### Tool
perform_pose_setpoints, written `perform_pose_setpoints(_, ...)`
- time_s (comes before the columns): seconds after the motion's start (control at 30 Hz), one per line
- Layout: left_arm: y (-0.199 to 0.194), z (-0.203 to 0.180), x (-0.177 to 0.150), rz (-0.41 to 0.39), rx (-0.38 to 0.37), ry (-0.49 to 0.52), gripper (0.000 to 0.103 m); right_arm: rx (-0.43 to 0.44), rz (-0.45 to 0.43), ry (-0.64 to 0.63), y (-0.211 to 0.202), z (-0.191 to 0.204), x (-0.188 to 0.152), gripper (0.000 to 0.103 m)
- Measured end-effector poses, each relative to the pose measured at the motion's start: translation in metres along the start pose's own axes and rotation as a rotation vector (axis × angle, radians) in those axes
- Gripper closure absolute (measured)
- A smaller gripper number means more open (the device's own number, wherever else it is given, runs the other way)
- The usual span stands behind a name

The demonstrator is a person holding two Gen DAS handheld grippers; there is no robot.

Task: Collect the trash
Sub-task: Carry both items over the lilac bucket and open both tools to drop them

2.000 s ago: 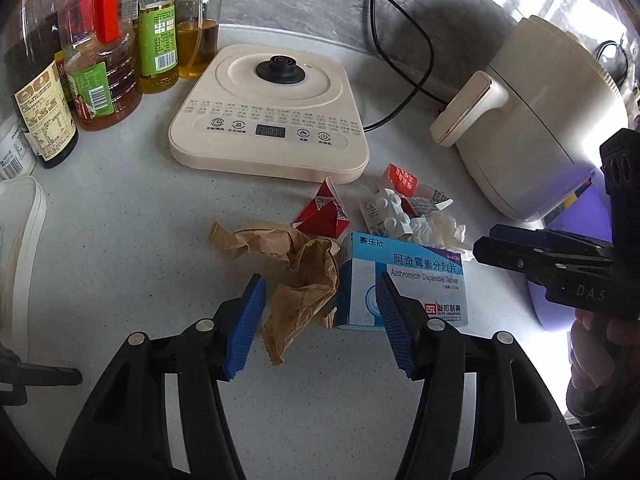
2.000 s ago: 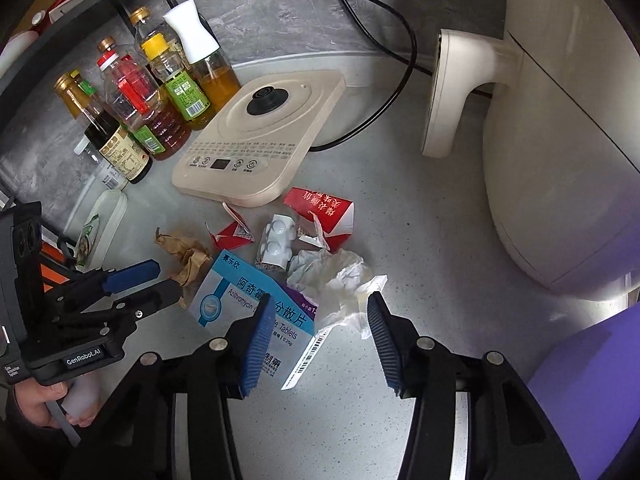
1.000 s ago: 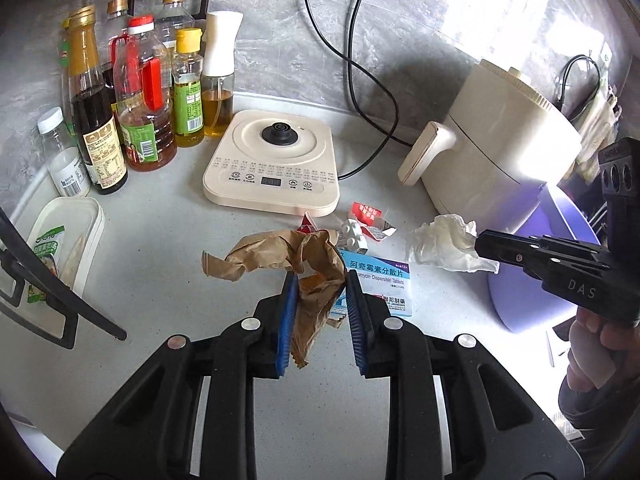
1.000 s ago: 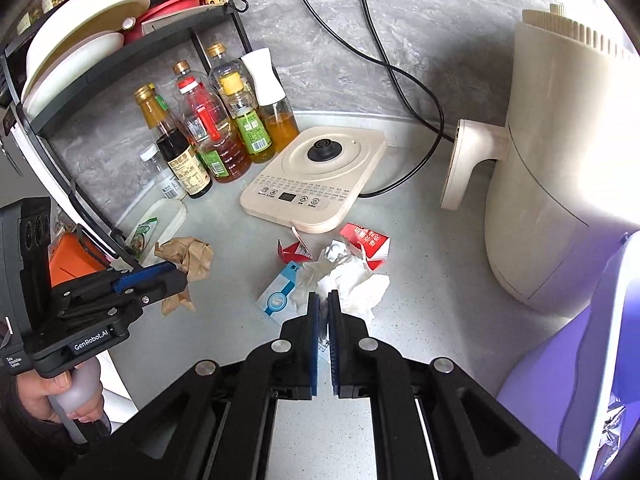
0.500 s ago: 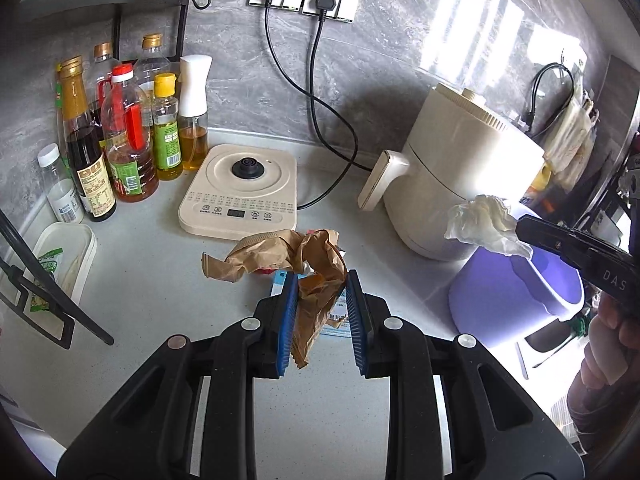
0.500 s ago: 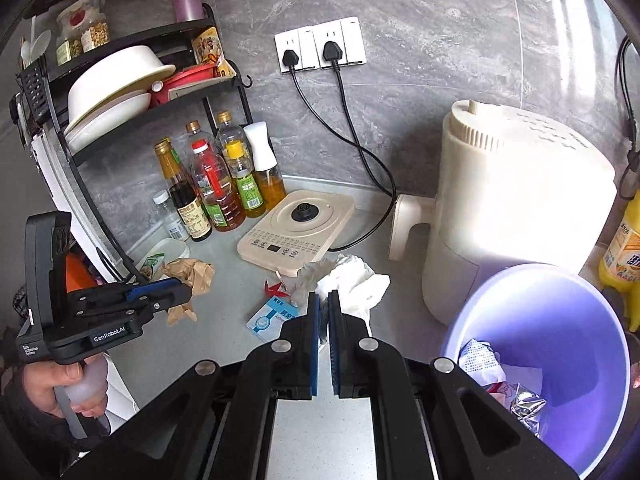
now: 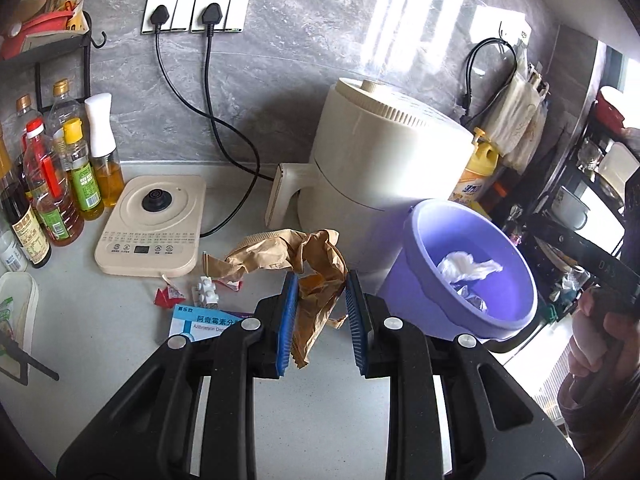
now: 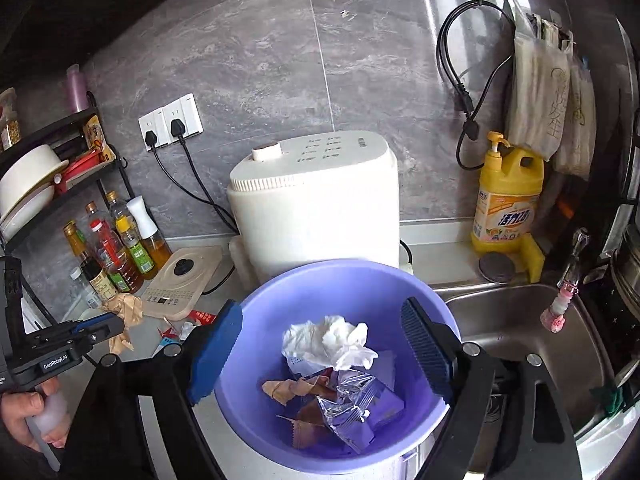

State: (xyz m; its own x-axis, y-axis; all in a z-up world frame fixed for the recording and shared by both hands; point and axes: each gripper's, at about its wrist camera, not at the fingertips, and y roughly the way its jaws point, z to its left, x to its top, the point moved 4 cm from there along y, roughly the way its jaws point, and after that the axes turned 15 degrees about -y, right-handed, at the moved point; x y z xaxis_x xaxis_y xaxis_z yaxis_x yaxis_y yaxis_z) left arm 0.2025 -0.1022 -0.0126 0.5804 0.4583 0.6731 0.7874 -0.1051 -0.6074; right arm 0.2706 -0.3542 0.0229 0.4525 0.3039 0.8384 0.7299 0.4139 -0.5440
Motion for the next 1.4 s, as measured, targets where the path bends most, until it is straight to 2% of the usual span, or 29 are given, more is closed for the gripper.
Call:
perform_pose_setpoints(0.13,0.008,-0.026,0.001,0.008,-0.032,0.033,0.079,-0.025,0.019,0.024,-0.009,-0.023,-0.011,0.022)
perform_pose_setpoints(0.2,0.011,-0.038,0.0,0.013,-0.047,0.049,0.079,-0.036,0.028,0.044,-0.013,-0.035,-0.019,0.016)
perform_pose_setpoints(0.57,0.031,-0.107,-0.004,0.035,-0.124,0.119,0.079,-0.073,0.046,0.095,-0.038,-0.082,-0.05,0.012)
perform_pose_setpoints(0.8,0.053,-0.148,-0.014,0.064,-0.145,0.153,0.079,-0.083,0.052,0.117,-0.052,-0.113,-0.068,0.011)
perform_pose_setpoints(0.93,0.066,-0.168,-0.012,0.053,-0.126,0.155,0.077,-0.088,0.055,0.131,-0.06,-0.13,-0.078,0.011)
perform_pose_setpoints(0.97,0.066,-0.172,-0.01,0.04,-0.122,0.148,0.068,-0.089,0.057,0.136,-0.061,-0.134,-0.081,0.011)
perform_pose_setpoints(1.0,0.066,-0.175,-0.008,0.024,-0.12,0.135,0.052,-0.088,0.058,0.142,-0.062,-0.138,-0.083,0.011)
perform_pose_setpoints(1.07,0.062,-0.178,-0.003,-0.013,-0.131,0.107,0.037,-0.085,0.061,0.157,-0.063,-0.146,-0.087,0.011)
perform_pose_setpoints(1.2,0.057,-0.177,-0.001,-0.029,-0.107,0.098,0.025,-0.057,0.055,0.169,-0.063,-0.152,-0.089,0.011)
perform_pose_setpoints(1.4,0.044,-0.155,-0.005,-0.036,-0.032,0.087,0.016,-0.005,0.041,0.148,-0.054,-0.137,-0.081,0.011)
